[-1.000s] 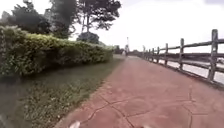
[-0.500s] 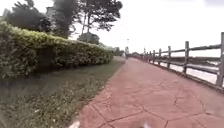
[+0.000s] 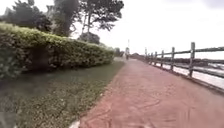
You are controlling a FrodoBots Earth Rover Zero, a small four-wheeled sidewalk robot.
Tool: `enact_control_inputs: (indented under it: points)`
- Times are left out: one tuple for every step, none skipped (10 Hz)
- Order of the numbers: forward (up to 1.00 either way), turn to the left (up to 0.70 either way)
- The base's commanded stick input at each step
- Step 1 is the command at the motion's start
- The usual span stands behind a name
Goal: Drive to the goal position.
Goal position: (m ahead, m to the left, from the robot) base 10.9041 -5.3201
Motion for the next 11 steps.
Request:
enact_control_inputs:
  points:
    - [0.7,0.0]
    - [0.7,0.0]
    - [0.7,0.0]
    - [0.7,0.0]
    - [0.7,0.0]
    - [0.7,0.0]
    - [0.7,0.0]
    - [0.7,0.0]
    - [0.7,0.0]
    - [0.7,0.0]
    - [0.7,0.0]
